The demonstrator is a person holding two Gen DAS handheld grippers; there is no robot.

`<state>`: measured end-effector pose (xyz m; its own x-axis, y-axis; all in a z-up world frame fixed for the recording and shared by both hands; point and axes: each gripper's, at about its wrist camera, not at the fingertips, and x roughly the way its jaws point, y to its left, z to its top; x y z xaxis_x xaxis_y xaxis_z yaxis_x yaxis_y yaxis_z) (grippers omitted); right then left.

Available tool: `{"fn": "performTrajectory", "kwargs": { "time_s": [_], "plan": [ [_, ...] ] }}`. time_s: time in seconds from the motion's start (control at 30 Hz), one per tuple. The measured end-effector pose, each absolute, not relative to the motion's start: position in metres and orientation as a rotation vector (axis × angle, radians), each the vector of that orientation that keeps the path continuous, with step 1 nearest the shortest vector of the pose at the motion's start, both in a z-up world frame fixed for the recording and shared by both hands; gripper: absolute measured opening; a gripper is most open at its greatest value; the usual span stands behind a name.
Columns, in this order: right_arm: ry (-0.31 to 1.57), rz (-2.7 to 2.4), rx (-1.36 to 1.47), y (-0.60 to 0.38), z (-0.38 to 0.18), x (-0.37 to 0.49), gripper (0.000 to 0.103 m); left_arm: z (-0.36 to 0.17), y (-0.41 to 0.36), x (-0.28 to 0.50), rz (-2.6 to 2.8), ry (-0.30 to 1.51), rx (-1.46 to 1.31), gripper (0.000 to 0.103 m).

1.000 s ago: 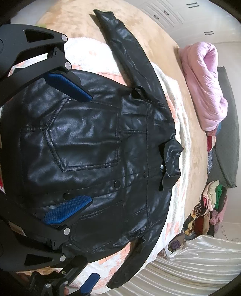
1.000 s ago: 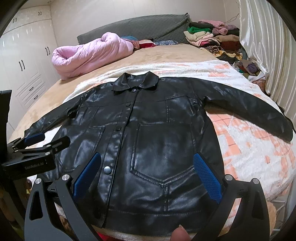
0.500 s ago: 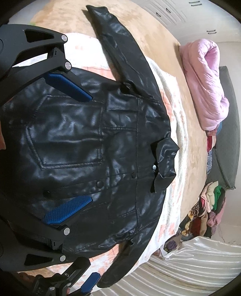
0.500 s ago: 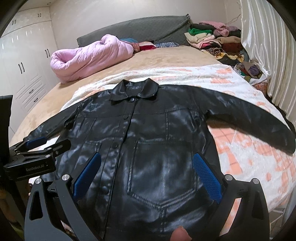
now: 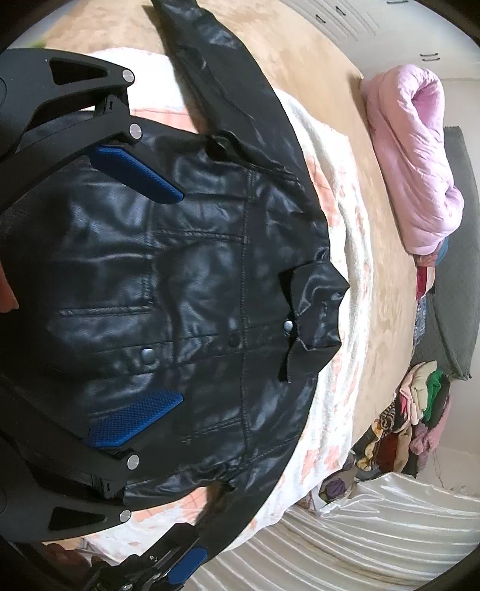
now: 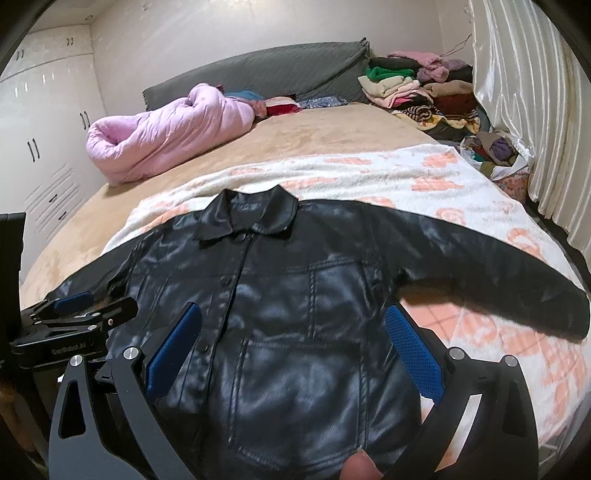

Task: Fold large clothes
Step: 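Grasp the sleeve cuff nearest the right tool and lift it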

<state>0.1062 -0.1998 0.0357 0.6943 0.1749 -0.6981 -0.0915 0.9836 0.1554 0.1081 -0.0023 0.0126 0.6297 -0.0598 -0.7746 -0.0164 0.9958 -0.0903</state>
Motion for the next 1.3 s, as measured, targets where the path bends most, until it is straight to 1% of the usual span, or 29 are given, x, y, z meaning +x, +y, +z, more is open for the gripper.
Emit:
{"fn": "performTrajectory", "kwargs": {
  "time_s": [0.33,0.8,1.0,1.3],
  "plan": [
    [0.781,0.078,0.166,-0.231,0.034,0.142,0.099,0.019,-0.008,0.146,-0.009,0.887,-0.13,0.095],
    [0.766,-0.096,0.265,-0.31,0.026,0.167,0.099,0.014,-0.034,0.19,-0.035,0.9,-0.116,0.095],
    [0.772,-0.17,0.328,-0.345,0.015,0.168,0.099,0.005,-0.053,0.204,-0.067,0.921,-0.095,0.095],
    [0.806,-0.332,0.465,-0.408,-0.018,0.162,0.099,-0.019,-0.081,0.222,-0.123,0.963,-0.08,0.095]
  ]
}}
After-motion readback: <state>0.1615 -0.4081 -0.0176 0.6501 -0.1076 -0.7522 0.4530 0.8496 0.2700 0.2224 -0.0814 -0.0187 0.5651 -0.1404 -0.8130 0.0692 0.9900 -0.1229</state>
